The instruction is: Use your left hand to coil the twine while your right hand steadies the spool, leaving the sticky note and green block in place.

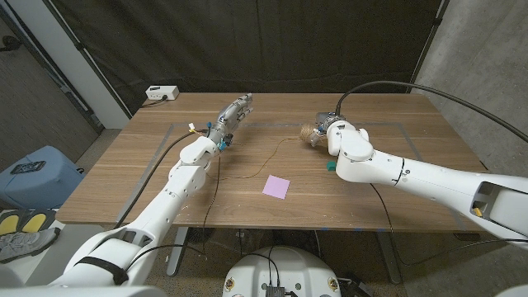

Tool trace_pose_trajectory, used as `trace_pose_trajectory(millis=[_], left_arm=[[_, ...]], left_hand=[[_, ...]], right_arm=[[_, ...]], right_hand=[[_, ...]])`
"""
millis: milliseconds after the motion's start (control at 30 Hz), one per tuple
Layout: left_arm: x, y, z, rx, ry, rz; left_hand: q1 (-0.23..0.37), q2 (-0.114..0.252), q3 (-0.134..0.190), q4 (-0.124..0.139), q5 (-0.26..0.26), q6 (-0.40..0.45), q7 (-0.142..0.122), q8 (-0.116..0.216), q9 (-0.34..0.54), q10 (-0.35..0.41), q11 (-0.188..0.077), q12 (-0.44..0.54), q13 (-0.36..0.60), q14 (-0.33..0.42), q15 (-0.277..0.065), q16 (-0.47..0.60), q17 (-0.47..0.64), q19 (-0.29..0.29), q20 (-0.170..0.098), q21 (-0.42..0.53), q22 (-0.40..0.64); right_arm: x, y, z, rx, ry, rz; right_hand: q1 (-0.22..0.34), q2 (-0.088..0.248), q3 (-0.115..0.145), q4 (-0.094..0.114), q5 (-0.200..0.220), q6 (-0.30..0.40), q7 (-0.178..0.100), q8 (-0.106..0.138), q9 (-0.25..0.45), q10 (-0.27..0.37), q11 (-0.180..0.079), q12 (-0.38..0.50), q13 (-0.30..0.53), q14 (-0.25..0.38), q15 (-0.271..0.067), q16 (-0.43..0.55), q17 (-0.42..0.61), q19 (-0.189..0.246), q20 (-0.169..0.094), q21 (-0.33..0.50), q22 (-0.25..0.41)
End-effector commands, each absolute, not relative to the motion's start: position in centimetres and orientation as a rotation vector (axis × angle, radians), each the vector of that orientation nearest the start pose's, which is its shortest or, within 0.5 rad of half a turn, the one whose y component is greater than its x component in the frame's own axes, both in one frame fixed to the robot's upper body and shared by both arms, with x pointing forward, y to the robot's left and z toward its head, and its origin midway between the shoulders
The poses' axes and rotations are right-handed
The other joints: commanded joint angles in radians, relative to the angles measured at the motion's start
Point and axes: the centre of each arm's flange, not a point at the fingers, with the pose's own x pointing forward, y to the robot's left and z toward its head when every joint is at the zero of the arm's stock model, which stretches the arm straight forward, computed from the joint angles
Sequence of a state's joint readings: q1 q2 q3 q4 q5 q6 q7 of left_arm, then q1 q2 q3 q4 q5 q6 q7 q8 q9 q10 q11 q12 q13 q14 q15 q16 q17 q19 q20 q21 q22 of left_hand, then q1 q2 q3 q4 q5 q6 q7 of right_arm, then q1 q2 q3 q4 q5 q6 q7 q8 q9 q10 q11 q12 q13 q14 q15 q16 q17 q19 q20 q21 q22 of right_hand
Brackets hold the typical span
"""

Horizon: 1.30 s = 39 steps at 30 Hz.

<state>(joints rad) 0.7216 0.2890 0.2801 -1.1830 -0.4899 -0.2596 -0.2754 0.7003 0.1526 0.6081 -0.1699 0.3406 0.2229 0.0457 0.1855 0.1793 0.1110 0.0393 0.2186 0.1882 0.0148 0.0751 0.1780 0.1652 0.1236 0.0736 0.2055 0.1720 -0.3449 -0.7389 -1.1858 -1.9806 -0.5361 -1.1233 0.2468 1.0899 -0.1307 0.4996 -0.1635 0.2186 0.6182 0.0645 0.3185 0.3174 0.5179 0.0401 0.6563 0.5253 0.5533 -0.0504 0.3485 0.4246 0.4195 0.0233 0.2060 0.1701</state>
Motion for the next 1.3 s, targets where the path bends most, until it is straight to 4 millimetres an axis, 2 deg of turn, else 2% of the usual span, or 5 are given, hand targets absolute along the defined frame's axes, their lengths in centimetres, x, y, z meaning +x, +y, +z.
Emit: trace_pose_trajectory(millis=[33,567,733,867,1300], left_arm=[[66.8,21.3,3.7,0.050,-0.684,-0.429],[67.3,21.0,4.4,0.124,-0.663,-0.487],[67.5,20.8,4.8,0.175,-0.664,-0.526],[67.5,20.6,4.8,0.169,-0.683,-0.520],[68.0,19.7,5.0,0.251,-0.650,-0.586]], left_hand=[[0.008,-0.014,0.001,-0.006,0.005,0.015,0.004,0.009,0.002,0.013,0.002,0.007,0.005,0.010,0.006,0.007,0.002,0.009,0.006,0.005,0.003],[0.031,-0.024,0.004,-0.012,0.013,0.006,0.009,0.003,0.002,-0.003,0.016,-0.002,0.006,0.004,0.014,0.001,0.003,0.008,0.015,0.000,0.003],[0.044,-0.029,0.007,-0.015,0.017,-0.002,0.009,0.000,0.002,-0.014,0.013,-0.007,0.006,0.002,0.012,0.000,0.003,0.010,0.014,-0.001,0.003],[0.094,-0.034,0.024,-0.020,0.033,0.016,0.004,0.008,0.002,0.008,0.010,0.001,0.007,0.035,-0.001,0.009,0.005,0.040,0.009,0.006,0.003],[0.147,-0.050,0.039,-0.024,0.053,0.004,0.007,0.003,0.003,0.005,0.002,-0.002,0.009,0.030,0.000,0.002,0.005,0.046,0.006,0.002,0.003]], right_arm=[[57.9,-14.0,4.0,-1.495,-0.201,-0.102],[57.1,-14.1,5.4,-1.493,-0.241,-0.091],[56.5,-14.4,5.7,-1.494,-0.257,-0.094],[56.3,-14.8,5.9,-1.495,-0.269,-0.117],[55.4,-15.0,7.2,-1.495,-0.322,-0.139]], right_hand=[[0.012,0.016,0.005,0.005,0.000,0.009,-0.001,0.005,0.003,0.063,-0.048,0.008,0.005,0.008,-0.057,0.009,0.006,0.006,-0.001,-0.001,0.002],[0.024,0.024,-0.005,0.004,-0.007,0.022,-0.001,0.005,0.006,0.072,-0.049,0.009,-0.002,0.010,-0.058,0.019,0.023,0.007,-0.004,-0.004,0.002],[0.026,0.026,-0.005,0.004,-0.008,0.026,-0.002,0.006,0.007,0.078,-0.052,0.010,-0.005,0.015,-0.062,0.020,0.024,0.007,-0.004,-0.004,0.002],[0.028,0.028,-0.007,0.005,-0.010,0.029,-0.003,0.006,0.007,0.083,-0.053,0.011,-0.008,0.020,-0.063,0.023,0.027,0.010,-0.004,-0.004,0.003],[0.029,0.033,-0.010,0.007,-0.014,0.050,-0.007,0.010,0.011,0.109,-0.058,0.014,-0.020,0.041,-0.072,0.029,0.031,0.019,-0.008,-0.002,0.003]])
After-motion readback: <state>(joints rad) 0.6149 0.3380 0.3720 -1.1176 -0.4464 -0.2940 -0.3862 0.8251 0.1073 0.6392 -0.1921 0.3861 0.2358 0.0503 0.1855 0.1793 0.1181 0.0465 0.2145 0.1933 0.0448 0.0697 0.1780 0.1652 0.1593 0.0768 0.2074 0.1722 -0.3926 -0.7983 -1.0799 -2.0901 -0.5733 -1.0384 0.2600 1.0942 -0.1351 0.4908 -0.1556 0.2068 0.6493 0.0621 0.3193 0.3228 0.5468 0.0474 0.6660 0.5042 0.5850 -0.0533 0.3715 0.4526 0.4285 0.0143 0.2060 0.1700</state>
